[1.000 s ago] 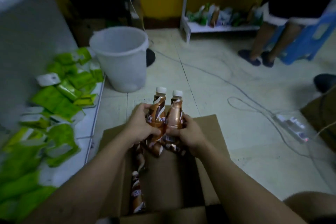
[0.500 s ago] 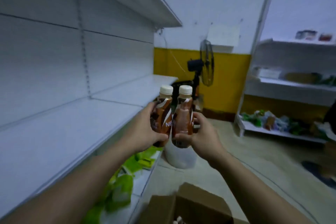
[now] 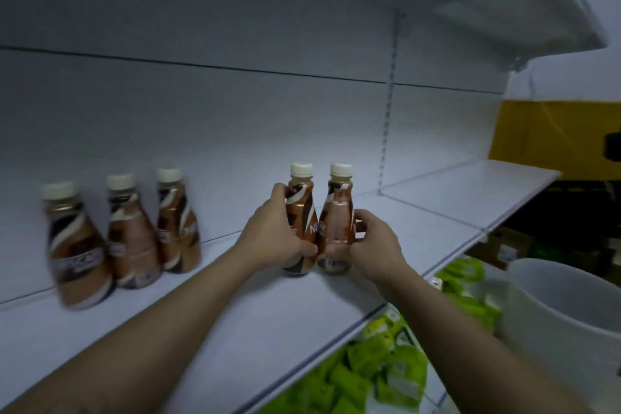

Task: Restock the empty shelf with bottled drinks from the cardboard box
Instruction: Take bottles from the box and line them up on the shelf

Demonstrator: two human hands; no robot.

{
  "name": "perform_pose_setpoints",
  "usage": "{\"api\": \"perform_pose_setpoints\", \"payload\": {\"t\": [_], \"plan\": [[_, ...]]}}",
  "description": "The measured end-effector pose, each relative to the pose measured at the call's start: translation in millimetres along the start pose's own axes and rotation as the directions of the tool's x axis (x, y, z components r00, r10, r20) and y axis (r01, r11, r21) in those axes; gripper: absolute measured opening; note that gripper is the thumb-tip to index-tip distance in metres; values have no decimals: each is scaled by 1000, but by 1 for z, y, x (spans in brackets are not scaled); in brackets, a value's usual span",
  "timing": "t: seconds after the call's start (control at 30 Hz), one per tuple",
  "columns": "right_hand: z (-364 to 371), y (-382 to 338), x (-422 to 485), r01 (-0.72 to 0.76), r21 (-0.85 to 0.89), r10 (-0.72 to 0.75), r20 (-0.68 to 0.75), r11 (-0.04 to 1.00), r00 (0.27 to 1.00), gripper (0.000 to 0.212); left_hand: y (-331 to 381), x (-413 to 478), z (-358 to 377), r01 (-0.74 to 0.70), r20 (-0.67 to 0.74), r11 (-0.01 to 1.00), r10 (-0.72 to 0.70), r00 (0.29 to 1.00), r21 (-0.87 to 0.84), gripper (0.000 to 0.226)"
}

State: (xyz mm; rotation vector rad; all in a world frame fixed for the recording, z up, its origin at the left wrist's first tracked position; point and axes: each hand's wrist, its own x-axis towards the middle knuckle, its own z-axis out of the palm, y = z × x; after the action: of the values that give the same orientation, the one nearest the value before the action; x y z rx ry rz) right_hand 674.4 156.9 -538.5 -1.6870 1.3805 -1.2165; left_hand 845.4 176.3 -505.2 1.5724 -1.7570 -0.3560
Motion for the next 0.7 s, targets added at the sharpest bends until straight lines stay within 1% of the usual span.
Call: {"api": "perform_pose_setpoints", "payload": {"t": [0.07, 0.13, 0.23, 0.27, 0.33, 0.37, 0.4, 0.43, 0.47, 0.53, 0.57, 0.63, 0.7], "plan": [[26, -3, 6, 14, 20, -15, 38, 1000, 999, 56, -19, 0, -11, 50, -30, 999, -49, 998, 20, 85], [48, -6, 12, 28, 45, -31, 66, 999, 997, 60, -35, 2, -21, 95, -57, 995, -93, 994, 32, 86], [71, -7, 12, 34, 79, -43, 105, 996, 994, 64, -54, 4, -31, 162, -53, 986, -159, 986, 50, 93], [75, -8, 11, 53, 85, -63, 110, 995, 992, 64, -55, 6, -37, 167, -52, 984, -164, 985, 54, 100], [79, -7, 12, 89, 65, -96, 102, 994, 990, 68, -50, 13, -56, 140, -51, 990, -140, 989, 6, 117], [81, -4, 12, 95, 53, -100, 97, 994, 990, 67, -44, 17, -67, 114, -60, 993, -115, 992, -25, 121], [82, -4, 12, 102, 44, -106, 98, 994, 989, 66, -39, 22, -78, 81, -71, 996, -83, 994, -28, 119], [83, -3, 11, 104, 28, -107, 103, 994, 989, 65, -34, 25, -87, 51, -74, 999, -49, 996, 17, 111], [84, -3, 10, 104, -1, -104, 104, 995, 989, 64, -31, 28, -93, 21, -65, 994, -14, 998, 106, 98], [85, -5, 10, 106, -97, -97, 96, 990, 991, 64, -28, 33, -97, -34, -35, 942, 48, 998, 333, 63], [83, -7, 11, 109, -140, -95, 98, 984, 991, 65, -27, 36, -97, -57, -34, 907, 78, 996, 416, 51], [80, -12, 17, 99, -187, -77, 120, 977, 990, 65, -30, 41, -98, -85, -69, 844, 143, 987, 529, 41], [81, -20, 26, 79, -222, -44, 160, 972, 986, 61, -35, 46, -101, -67, -120, 786, 178, 977, 615, 41]]}}
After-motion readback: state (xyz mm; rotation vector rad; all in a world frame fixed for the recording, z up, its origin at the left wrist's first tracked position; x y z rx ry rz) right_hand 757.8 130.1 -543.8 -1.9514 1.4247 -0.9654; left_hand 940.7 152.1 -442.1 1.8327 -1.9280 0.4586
